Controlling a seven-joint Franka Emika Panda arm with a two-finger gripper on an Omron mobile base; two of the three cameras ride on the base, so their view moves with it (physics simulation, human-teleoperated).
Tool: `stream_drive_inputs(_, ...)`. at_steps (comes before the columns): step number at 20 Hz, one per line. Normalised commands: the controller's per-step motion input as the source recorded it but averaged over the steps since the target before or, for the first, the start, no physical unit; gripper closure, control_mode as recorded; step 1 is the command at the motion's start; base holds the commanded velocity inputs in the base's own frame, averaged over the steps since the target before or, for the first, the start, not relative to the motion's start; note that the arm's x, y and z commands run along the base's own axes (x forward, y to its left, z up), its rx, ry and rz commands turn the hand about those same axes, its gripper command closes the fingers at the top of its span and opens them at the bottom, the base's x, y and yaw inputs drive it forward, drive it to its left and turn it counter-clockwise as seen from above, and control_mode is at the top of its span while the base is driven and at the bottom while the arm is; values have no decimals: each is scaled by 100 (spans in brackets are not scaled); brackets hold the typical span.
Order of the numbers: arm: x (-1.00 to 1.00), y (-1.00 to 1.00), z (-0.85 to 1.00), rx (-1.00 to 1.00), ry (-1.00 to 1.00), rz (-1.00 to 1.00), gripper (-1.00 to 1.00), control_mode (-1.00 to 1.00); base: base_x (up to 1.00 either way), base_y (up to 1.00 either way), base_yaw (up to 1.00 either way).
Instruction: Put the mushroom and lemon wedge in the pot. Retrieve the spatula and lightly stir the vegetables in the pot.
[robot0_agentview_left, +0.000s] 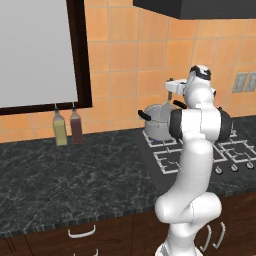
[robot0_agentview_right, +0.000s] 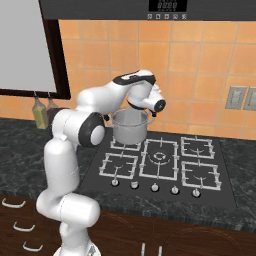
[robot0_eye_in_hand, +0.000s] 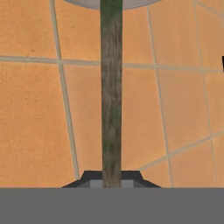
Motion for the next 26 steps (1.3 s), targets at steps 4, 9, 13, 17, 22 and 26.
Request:
stream_drive_inputs(4, 15, 6, -35, 0, 0, -2, 100, -100, 0, 0, 0)
stream_drive_inputs(9, 20, 5, -34, 0, 0, -2, 100, -100, 0, 0, 0)
stream_drive_inputs(13, 11, 0, -31, 0, 0, -1, 100, -100, 0, 0, 0)
stream_drive_inputs(17, 4, 0, -34, 0, 0, -1, 100, -100, 0, 0, 0)
stream_drive_inputs(22, 5, 0, -32, 0, 0, 0, 100, -100, 0, 0, 0)
stream_drive_inputs(26, 9, -4, -29, 6, 0, 14, 100, -100, 0, 0, 0)
